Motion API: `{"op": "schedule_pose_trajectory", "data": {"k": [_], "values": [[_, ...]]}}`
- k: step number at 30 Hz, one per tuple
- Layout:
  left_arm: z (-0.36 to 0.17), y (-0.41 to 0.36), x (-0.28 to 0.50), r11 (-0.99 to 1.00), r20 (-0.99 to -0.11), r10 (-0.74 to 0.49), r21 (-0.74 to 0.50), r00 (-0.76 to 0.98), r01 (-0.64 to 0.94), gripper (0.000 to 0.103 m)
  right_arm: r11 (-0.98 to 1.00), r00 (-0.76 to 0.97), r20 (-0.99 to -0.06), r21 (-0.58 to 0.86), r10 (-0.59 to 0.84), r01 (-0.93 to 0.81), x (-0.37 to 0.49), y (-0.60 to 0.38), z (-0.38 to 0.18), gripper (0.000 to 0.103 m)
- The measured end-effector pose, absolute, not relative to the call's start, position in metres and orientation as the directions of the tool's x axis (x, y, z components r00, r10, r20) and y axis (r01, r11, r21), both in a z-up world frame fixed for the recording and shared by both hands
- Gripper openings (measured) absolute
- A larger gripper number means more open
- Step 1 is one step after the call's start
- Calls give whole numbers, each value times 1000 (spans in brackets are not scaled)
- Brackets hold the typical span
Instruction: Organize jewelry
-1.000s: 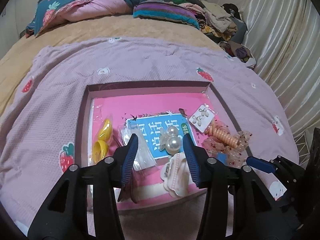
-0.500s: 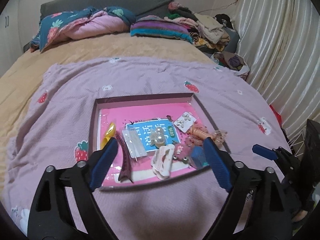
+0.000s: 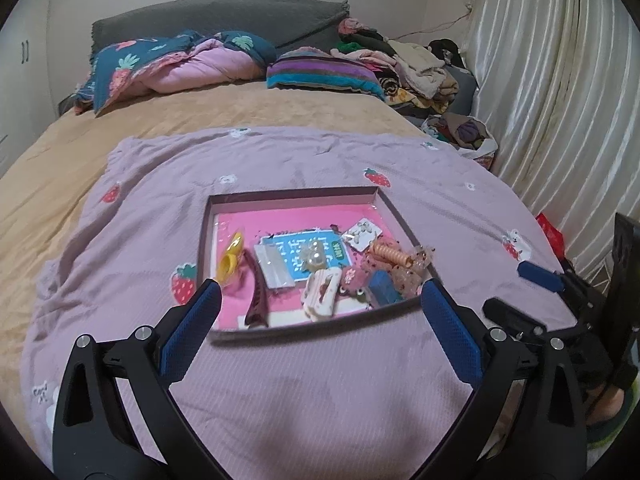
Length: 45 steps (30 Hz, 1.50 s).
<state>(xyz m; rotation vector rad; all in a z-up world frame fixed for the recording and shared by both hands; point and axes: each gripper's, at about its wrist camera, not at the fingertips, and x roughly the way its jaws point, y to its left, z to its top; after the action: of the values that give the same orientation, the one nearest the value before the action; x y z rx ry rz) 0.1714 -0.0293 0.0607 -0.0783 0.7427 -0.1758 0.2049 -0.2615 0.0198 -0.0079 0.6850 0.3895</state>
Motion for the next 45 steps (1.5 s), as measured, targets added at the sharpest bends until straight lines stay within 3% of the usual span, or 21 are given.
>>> {"op": "schedule_pose_trajectory", "data": {"k": [18, 45], "values": [[28, -19, 125, 988, -677, -145, -141, 721, 66, 94, 920, 727, -575, 138, 375, -366, 172, -266, 16, 99], [-11, -28, 107, 989, -701, -134, -136, 700, 53, 94, 926, 692, -628, 137, 356, -352, 152, -268, -31, 99]]}}
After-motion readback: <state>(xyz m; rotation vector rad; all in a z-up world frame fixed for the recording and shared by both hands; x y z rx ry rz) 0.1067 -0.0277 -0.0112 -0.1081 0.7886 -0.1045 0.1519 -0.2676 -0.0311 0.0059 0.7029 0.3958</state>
